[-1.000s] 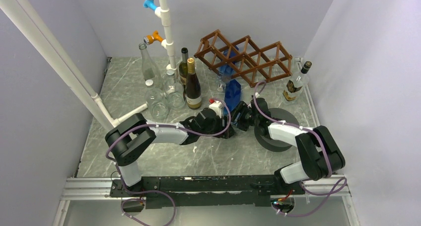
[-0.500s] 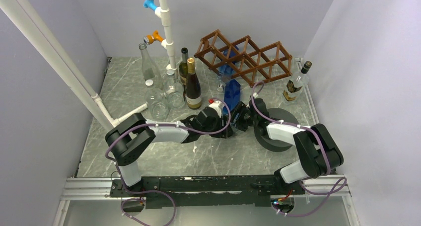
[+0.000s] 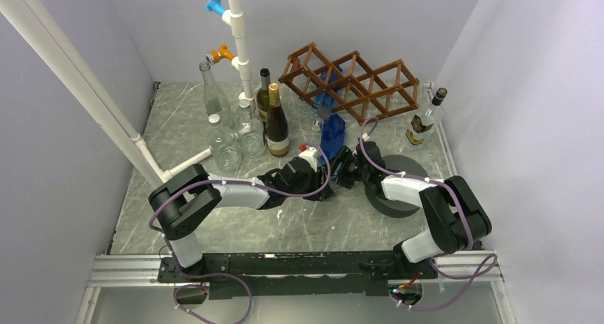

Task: Take the wine bottle off the wine rack
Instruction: Place the wine bottle at the center of the board.

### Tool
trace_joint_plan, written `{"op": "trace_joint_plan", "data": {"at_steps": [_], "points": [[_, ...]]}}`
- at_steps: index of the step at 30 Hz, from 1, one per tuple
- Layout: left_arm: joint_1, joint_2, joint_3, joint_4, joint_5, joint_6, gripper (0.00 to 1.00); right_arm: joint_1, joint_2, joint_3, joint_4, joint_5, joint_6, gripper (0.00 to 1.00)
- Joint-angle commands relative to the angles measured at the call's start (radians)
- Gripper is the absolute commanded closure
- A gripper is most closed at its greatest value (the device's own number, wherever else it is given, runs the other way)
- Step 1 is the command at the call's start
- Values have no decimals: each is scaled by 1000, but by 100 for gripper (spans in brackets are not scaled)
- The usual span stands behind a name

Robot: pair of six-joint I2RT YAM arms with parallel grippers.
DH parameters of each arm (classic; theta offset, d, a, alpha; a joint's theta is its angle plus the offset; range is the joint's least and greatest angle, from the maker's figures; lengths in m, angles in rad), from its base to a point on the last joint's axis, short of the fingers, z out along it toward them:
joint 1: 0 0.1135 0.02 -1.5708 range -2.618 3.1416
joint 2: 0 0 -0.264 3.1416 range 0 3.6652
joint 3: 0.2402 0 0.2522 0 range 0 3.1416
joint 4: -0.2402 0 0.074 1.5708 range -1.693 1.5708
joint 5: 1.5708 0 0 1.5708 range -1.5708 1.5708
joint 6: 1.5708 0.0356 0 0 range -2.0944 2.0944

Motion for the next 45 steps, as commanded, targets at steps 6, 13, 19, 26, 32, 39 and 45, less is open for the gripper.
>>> {"op": "trace_joint_plan", "data": {"at_steps": [6, 13, 19, 26, 32, 39, 45], "points": [[-7, -12, 9, 17, -7, 49, 93, 4, -15, 38, 89, -46, 18, 58], [-5, -60, -23, -20, -48, 66, 100, -6, -26, 57, 54, -70, -17, 22], [0, -126, -62, -34, -63, 95, 100, -19, -33, 60, 46, -109, -8, 0], [23, -201, -107, -57, -30, 139, 100, -75, -56, 93, -42, -208, -98, 0], [56, -269, -140, -97, 52, 181, 100, -146, -59, 136, -111, -362, -197, 0], [75, -332, -151, -174, 143, 230, 100, -207, -66, 218, -186, -567, -336, 0], [87, -391, -158, -232, 198, 266, 100, -229, -73, 355, -352, -696, -587, 0]]}}
